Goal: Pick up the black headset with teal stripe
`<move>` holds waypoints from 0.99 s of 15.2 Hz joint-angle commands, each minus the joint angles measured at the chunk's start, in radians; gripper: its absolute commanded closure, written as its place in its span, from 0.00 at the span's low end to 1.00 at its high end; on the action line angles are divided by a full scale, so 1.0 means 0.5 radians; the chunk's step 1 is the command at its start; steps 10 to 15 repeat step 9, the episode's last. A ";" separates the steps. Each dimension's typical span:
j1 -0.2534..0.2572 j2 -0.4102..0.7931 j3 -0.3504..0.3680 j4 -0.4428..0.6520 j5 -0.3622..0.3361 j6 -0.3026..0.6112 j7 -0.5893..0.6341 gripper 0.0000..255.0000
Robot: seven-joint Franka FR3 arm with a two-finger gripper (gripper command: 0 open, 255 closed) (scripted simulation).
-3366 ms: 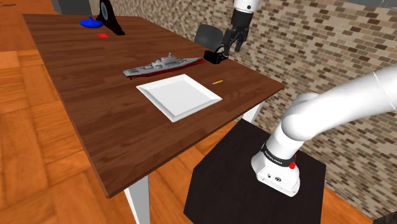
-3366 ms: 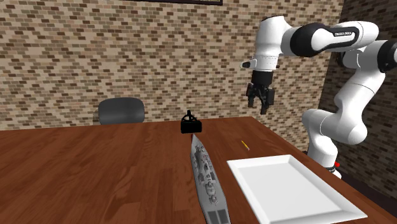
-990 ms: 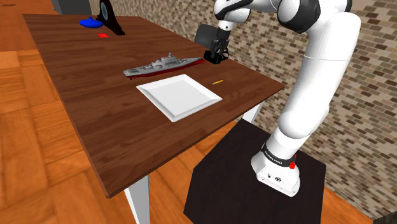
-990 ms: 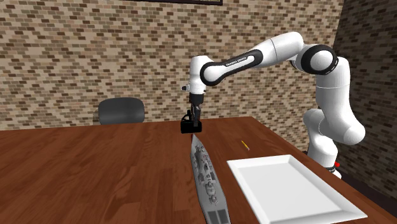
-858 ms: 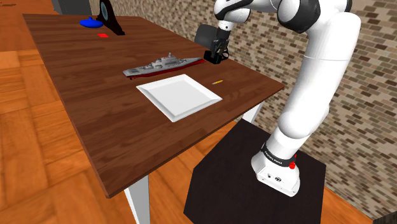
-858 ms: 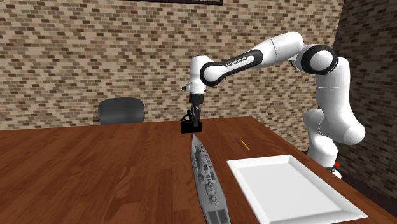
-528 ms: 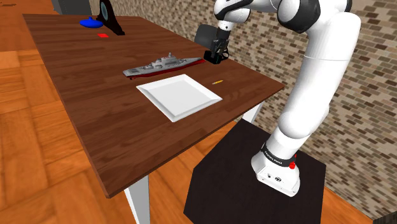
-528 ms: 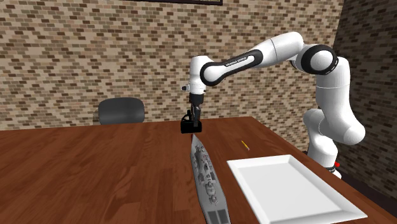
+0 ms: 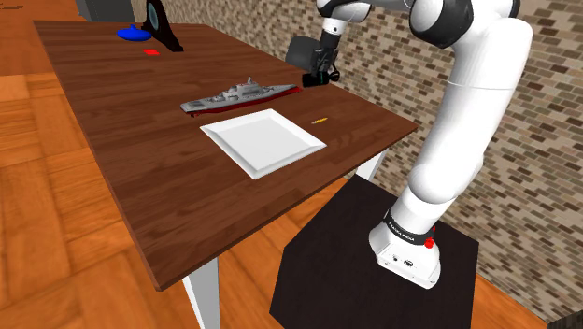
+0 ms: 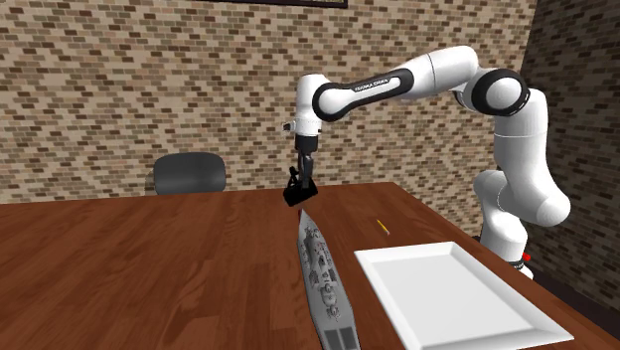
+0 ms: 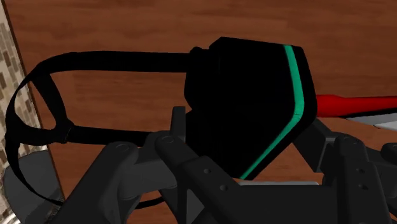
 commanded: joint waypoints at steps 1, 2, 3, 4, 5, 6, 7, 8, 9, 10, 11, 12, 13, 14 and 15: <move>0.000 -0.009 -0.002 0.044 -0.006 -0.052 0.007 1.00; -0.001 -0.011 -0.002 0.068 -0.008 -0.078 0.009 1.00; -0.002 -0.013 -0.003 0.093 -0.009 -0.104 0.012 1.00; -0.003 -0.014 -0.004 0.118 -0.010 -0.131 0.014 1.00; -0.004 -0.015 -0.005 0.144 -0.012 -0.157 0.016 1.00; -0.005 -0.015 -0.005 0.171 -0.012 -0.184 0.018 1.00; -0.006 -0.015 -0.006 0.198 -0.013 -0.211 0.020 1.00; -0.006 -0.015 -0.006 0.202 -0.013 -0.215 0.020 1.00; -0.006 -0.015 -0.006 0.202 -0.013 -0.215 0.020 1.00; -0.006 -0.015 -0.006 0.202 -0.013 -0.215 0.020 1.00; -0.006 -0.015 -0.006 0.202 -0.013 -0.215 0.020 1.00; -0.006 -0.015 -0.006 0.202 -0.013 -0.215 0.020 1.00; -0.006 -0.015 -0.006 0.202 -0.013 -0.215 0.020 1.00; -0.006 -0.015 -0.006 0.202 -0.013 -0.215 0.020 1.00; -0.006 -0.015 -0.006 0.202 -0.013 -0.215 0.020 1.00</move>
